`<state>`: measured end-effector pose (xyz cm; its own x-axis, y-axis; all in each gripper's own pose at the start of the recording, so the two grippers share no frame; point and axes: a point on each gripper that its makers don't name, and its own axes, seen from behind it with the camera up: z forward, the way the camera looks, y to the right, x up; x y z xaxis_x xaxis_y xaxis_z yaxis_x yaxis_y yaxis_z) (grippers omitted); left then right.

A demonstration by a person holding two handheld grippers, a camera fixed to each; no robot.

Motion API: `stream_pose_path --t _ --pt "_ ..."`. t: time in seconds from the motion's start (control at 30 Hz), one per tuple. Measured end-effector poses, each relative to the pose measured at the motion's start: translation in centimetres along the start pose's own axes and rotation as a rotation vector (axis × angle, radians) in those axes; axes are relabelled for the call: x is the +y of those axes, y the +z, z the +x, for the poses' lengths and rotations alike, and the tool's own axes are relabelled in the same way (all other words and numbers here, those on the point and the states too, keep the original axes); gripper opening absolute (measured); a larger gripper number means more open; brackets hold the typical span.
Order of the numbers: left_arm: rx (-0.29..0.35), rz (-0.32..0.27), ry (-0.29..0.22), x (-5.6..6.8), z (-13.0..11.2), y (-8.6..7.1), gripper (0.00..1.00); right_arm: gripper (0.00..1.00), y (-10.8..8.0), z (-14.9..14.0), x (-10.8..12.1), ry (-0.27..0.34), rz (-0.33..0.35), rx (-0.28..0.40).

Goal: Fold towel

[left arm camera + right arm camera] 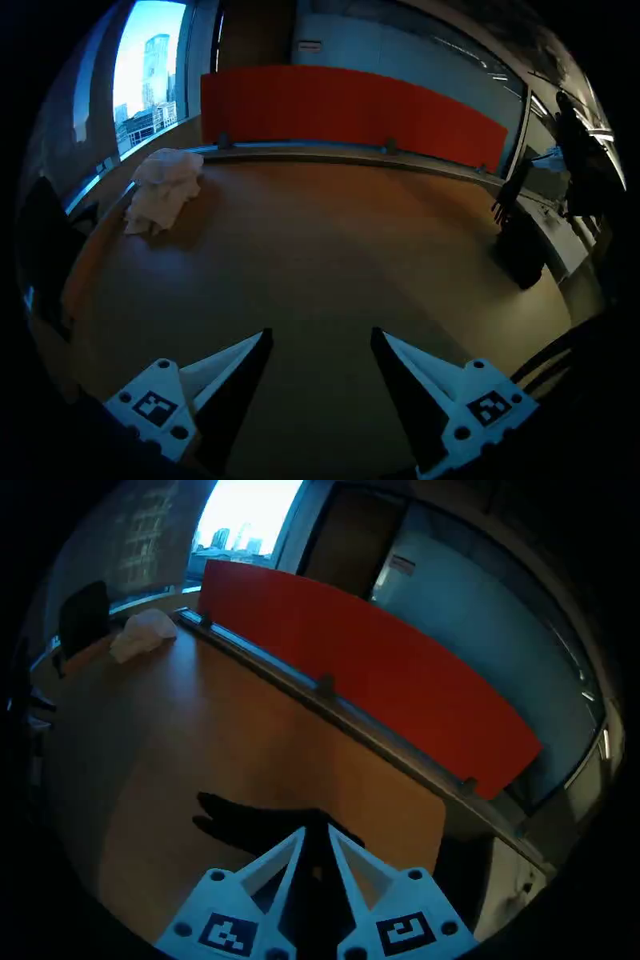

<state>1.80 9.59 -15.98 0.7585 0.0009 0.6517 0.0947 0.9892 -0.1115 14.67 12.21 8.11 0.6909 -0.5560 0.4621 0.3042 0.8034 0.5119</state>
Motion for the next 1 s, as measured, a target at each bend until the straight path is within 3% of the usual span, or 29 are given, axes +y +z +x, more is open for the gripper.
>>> stream_pose_path --t 0.47,1.0 --pt "0.004 -0.013 0.016 1.0 0.4 -0.1 0.91 0.05 -1.1 -0.4 2.2 0.02 -0.025 0.007" --pt "0.002 -0.018 0.014 1.3 -0.1 -0.6 0.9 0.05 -2.2 -1.9 2.0 0.039 -0.028 -0.01"
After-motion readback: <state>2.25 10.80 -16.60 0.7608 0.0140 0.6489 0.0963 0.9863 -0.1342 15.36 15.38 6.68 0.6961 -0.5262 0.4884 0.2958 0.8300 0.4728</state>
